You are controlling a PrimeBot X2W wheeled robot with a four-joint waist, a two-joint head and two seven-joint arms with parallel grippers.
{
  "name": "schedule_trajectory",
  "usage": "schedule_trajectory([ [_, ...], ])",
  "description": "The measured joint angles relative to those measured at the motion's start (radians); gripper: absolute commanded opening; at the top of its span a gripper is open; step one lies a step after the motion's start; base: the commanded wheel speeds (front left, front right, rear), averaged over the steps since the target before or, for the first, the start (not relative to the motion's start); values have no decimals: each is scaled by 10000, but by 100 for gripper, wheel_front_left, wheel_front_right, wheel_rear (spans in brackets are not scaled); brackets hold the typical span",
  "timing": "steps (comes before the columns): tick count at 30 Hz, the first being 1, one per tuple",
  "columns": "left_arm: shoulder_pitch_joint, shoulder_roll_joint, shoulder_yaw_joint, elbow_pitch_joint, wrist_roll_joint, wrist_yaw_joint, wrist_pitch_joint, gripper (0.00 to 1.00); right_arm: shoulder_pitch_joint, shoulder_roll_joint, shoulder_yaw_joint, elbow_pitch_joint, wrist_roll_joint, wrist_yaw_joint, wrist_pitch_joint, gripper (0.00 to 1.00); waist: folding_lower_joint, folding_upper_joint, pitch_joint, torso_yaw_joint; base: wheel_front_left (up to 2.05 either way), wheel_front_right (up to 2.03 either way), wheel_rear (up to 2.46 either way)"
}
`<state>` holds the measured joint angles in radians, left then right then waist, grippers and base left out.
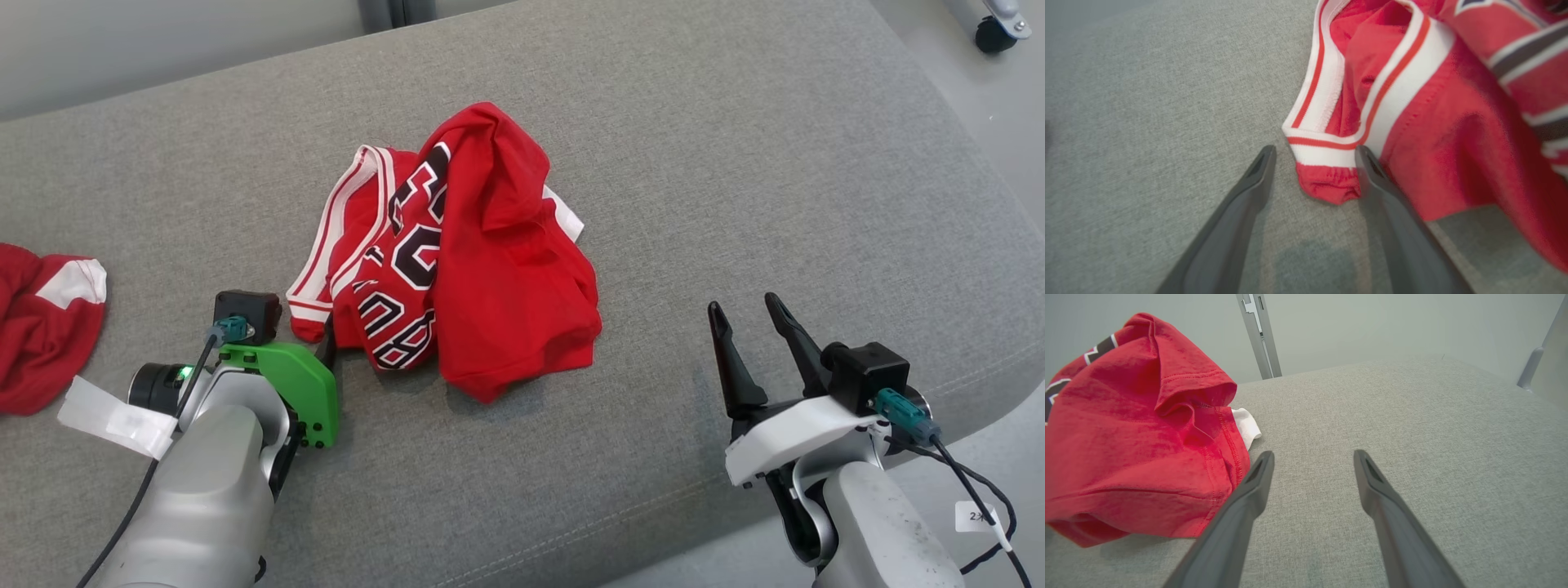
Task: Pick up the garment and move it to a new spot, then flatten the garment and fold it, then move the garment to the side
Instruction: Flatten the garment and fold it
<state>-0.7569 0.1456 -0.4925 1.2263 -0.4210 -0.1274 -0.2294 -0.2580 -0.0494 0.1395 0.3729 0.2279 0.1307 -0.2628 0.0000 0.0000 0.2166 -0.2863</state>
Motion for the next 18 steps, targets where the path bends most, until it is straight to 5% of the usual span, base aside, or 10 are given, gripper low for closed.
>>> schedule_trajectory([
  [1,-21,-36,-31,40,-73,0,98,42,-2,0,-10,2,4,0,0,100,0,0,3,-28,0,0,0],
  [2,-29,-38,-69,67,-92,0,123,0,-3,0,-13,4,4,0,0,100,0,0,2,-52,0,0,0],
  [18,226,-395,-318,-790,-104,96,-305,0,314,2,-31,42,94,0,0,100,1,0,-402,712,0,0,0],
])
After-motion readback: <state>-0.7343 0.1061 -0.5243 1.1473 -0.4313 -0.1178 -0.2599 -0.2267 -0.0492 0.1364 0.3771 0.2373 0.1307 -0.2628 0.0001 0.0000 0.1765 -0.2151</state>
